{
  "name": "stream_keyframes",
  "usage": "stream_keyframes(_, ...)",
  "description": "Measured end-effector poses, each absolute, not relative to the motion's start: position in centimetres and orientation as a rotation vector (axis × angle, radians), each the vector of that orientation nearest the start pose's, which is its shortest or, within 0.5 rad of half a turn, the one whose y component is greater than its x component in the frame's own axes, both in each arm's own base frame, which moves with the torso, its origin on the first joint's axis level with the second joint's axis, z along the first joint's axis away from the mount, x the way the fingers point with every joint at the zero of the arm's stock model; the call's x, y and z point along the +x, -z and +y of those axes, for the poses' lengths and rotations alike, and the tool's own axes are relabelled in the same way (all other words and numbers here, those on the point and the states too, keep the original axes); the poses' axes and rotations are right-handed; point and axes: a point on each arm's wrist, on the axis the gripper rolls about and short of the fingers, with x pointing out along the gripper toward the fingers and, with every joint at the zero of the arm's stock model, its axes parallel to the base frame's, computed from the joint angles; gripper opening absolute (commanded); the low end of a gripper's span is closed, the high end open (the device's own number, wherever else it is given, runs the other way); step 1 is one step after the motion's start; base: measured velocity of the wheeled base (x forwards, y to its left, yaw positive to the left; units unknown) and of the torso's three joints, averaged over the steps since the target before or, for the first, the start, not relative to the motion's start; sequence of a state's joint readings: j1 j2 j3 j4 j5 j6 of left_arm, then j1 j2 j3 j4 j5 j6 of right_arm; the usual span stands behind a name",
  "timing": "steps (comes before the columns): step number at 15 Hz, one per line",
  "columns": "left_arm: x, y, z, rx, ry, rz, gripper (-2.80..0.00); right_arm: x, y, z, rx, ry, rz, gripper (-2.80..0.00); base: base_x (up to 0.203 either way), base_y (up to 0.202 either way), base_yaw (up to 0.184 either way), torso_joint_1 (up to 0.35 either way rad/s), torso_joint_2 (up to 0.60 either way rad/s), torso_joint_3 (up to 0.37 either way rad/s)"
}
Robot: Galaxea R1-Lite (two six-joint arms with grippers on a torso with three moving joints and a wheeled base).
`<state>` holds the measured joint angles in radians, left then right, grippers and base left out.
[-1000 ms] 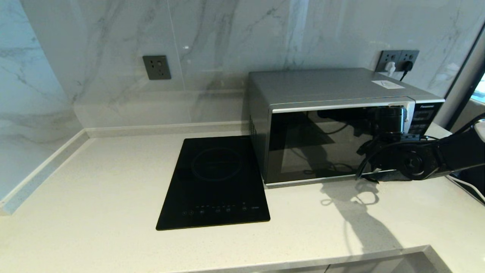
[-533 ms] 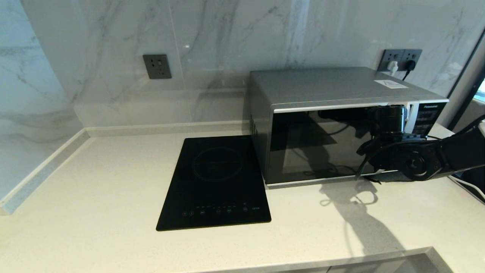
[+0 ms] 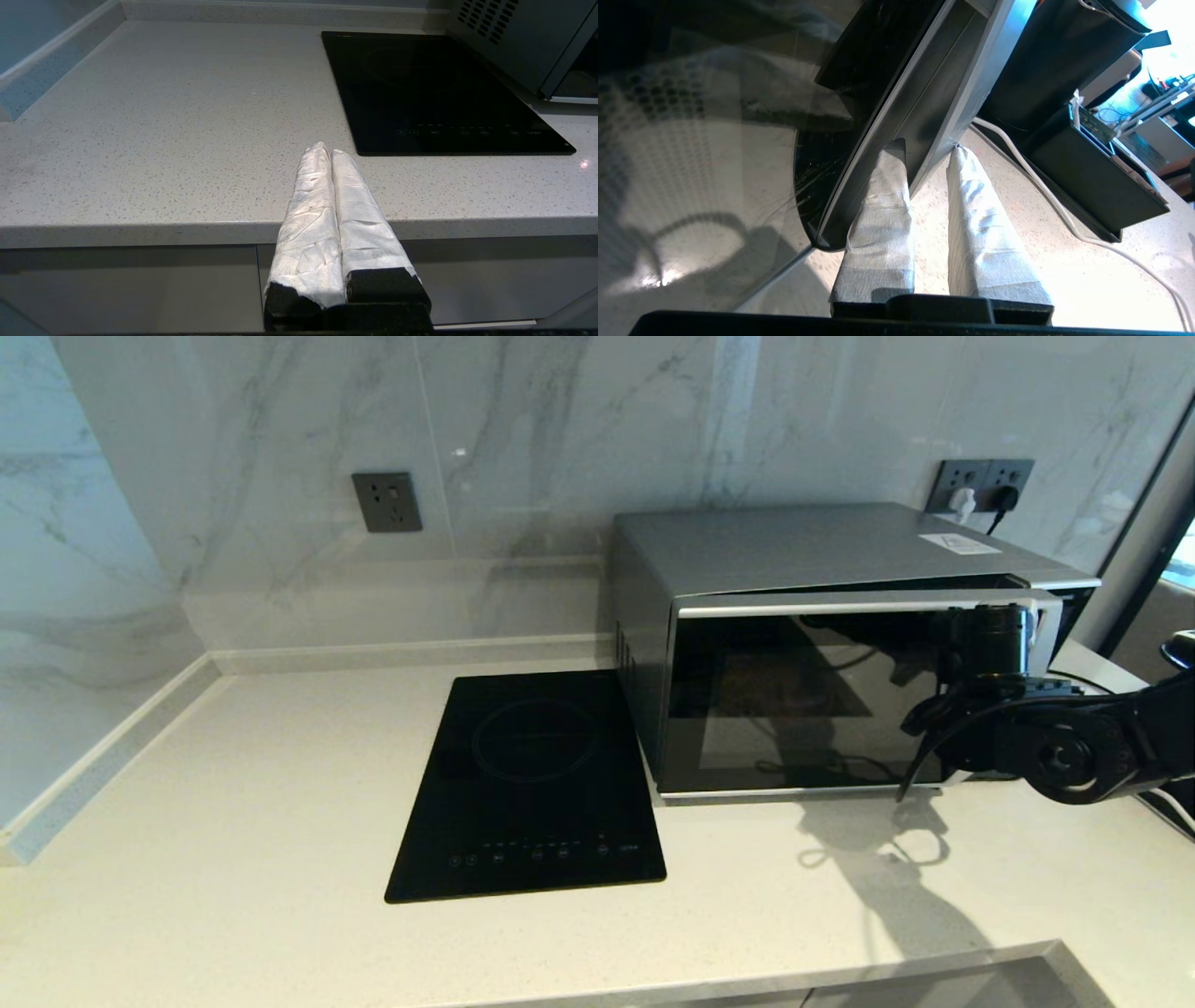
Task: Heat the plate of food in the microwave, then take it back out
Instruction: Open the microwave oven
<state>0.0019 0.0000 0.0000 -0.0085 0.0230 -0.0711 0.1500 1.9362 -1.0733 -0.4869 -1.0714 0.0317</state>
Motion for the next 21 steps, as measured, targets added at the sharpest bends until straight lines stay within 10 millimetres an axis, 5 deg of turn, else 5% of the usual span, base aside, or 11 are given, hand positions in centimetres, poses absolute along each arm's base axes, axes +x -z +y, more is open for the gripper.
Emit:
stream_keyframes(4,-2.3,-7.6,0.0,-0.071,-0.024,-0.010,-2.80,35.1,-16.8,3.8,-0.192,0.887,0.302,-2.80,0.000,0.000,0.000,0.000,0.00,0.000)
stream_keyframes(5,-2.3,-7.6,0.0,-0.072,-0.024,-0.010,-2.80,34.9,-17.0,4.1,-0.191,0.878,0.299,-2.15,0.000,0.000,0.000,0.000,0.00,0.000)
stream_keyframes(6,-2.3,-7.6,0.0,-0.071,-0.023,-0.010,-2.80,34.6,-17.2,4.4,-0.189,0.865,0.293,0.00,0.000,0.000,0.000,0.000,0.00,0.000)
stream_keyframes(14,-2.3,-7.6,0.0,-0.071,-0.023,-0.010,-2.80,31.2,-19.6,6.9,-0.166,0.773,0.236,0.00,0.000,0.000,0.000,0.000,0.00,0.000)
stream_keyframes(21,-2.3,-7.6,0.0,-0.072,-0.023,-0.010,-2.80,24.4,-26.8,7.2,-0.098,0.654,0.138,0.00,0.000,0.000,0.000,0.000,0.00,0.000)
